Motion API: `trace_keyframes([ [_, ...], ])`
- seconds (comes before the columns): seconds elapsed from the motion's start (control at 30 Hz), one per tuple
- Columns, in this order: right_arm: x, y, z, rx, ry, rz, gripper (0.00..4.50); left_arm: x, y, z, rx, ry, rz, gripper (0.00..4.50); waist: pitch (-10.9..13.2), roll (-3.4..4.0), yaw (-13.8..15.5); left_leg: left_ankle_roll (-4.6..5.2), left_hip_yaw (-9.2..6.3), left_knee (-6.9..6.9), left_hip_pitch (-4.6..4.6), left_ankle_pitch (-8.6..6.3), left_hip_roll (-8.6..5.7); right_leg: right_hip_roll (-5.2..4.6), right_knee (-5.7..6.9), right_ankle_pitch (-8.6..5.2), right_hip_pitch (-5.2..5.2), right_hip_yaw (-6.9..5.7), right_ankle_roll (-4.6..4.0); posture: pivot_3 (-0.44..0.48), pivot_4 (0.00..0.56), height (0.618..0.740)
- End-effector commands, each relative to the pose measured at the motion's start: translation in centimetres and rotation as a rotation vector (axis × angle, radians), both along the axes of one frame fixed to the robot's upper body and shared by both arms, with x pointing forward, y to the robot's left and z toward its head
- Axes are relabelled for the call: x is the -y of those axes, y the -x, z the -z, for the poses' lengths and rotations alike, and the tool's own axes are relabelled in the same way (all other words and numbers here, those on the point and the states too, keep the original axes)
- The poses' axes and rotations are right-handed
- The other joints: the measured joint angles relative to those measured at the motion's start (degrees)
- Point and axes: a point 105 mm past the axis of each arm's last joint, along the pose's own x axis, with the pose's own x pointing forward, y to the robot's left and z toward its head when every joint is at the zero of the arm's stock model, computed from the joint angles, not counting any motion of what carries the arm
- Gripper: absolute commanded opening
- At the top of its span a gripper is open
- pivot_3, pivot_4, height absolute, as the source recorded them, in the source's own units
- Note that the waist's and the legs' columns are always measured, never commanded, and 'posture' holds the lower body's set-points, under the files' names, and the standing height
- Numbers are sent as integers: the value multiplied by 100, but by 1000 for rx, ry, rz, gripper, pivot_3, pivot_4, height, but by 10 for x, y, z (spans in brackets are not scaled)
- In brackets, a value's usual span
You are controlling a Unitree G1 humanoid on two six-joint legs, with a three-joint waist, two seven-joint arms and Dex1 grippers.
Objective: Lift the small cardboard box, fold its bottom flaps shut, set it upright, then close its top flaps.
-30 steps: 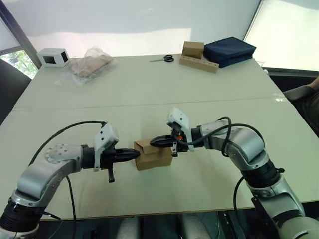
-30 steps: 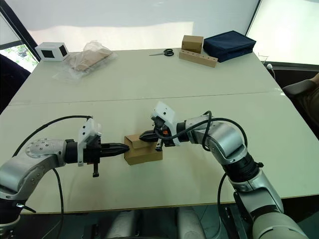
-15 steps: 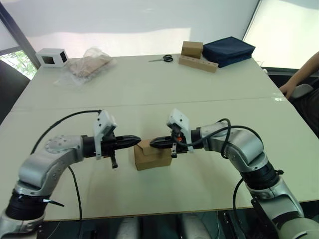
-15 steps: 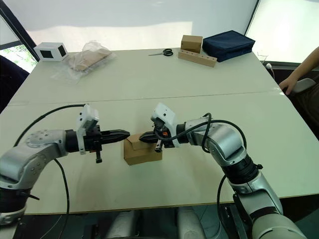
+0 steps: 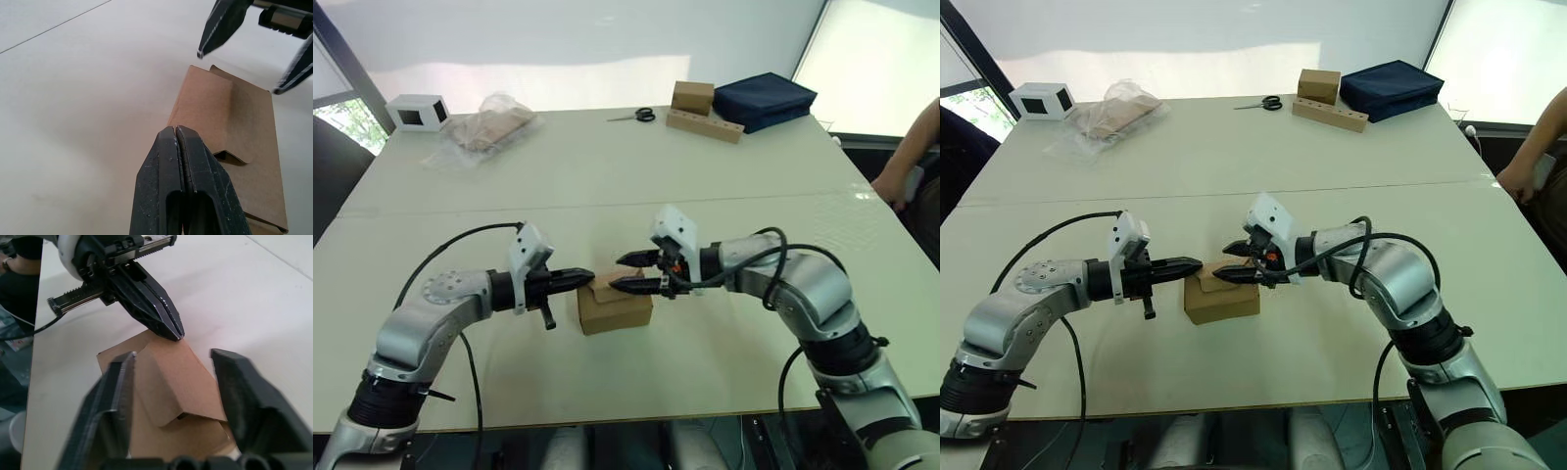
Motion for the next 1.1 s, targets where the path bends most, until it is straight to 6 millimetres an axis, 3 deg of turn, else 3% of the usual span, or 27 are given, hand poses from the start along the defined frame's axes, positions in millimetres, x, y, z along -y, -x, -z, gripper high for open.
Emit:
trace_keyframes([
  [0.03,-3,9,-2,75,30,-42,2425,0,1,-7,33,17,2,0,0,-1,-2,0,-1,0,0,0,0,0,0,0,0,0,0,0,150,740],
  [0.33,-3,1,12,118,101,-13,2425,2,1,-12,23,61,-2,0,0,-1,2,0,-1,0,0,0,0,0,0,0,0,0,0,0,150,740],
  [1.1,-6,-13,17,173,136,38,2425,1,-2,-6,19,41,-13,0,0,-1,-2,-1,-2,0,0,1,0,0,0,0,0,0,0,0,150,740],
])
